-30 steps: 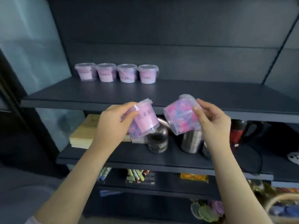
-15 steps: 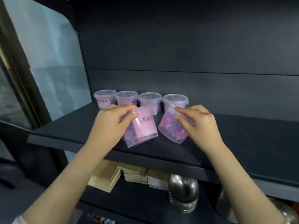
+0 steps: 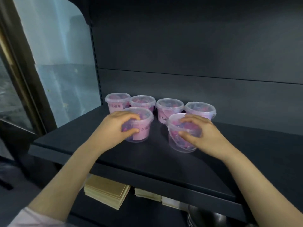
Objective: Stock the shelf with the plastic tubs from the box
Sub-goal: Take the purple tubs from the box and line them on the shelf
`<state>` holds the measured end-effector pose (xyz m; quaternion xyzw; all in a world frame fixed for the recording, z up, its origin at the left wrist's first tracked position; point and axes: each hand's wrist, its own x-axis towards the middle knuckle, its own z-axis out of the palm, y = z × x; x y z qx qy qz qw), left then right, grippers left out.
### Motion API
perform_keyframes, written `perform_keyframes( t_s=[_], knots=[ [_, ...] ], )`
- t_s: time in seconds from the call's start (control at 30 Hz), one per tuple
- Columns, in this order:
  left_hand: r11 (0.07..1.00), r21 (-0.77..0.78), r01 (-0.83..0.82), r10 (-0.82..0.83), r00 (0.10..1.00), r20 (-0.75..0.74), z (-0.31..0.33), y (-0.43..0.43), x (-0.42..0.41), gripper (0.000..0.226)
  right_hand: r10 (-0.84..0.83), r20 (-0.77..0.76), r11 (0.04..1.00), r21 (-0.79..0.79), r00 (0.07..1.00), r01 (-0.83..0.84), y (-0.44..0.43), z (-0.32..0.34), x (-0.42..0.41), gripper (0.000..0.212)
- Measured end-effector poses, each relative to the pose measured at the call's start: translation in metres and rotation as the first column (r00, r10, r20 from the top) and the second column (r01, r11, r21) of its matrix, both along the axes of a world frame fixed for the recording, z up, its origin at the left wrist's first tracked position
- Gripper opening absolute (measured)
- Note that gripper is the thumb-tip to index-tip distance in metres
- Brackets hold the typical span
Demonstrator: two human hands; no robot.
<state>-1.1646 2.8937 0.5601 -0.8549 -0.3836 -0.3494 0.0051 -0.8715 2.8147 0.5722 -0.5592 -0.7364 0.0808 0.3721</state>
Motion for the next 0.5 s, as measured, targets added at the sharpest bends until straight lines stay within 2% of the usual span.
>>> perform_keyframes(
  t_s=[0.1, 0.17, 0.3, 0.4, 0.5],
  knots=[
    [0.99, -0.124, 0.069, -0.073, 0.997, -0.033, -0.004, 0.03, -0.02, 0.046, 0.0, -0.054, 0.996, -0.086, 0.999, -0.004, 0.01, 0.003, -0.007, 0.04],
    [0.977, -0.2, 0.078, -0.083, 0.996, -0.02, -0.004, 0.048, -0.029, 0.046, -0.022, -0.047, 0.996, -0.09, 0.999, 0.018, 0.021, 0.002, -0.022, 0.041],
    [0.973, -0.221, 0.066, -0.054, 0.997, 0.059, 0.005, 0.084, -0.042, 0.047, -0.045, 0.026, 0.987, -0.151, 0.999, 0.048, 0.049, 0.005, -0.058, 0.041],
    [0.968, -0.223, 0.117, -0.111, 0.993, 0.039, 0.007, 0.107, -0.06, 0.047, -0.076, -0.026, 0.968, -0.24, 0.997, 0.068, 0.063, 0.008, -0.073, 0.035],
    [0.953, -0.27, 0.141, -0.151, 0.989, -0.014, 0.006, 0.126, -0.079, 0.039, -0.121, -0.085, 0.969, -0.228, 0.989, 0.099, 0.072, 0.007, -0.085, 0.028]
  ],
)
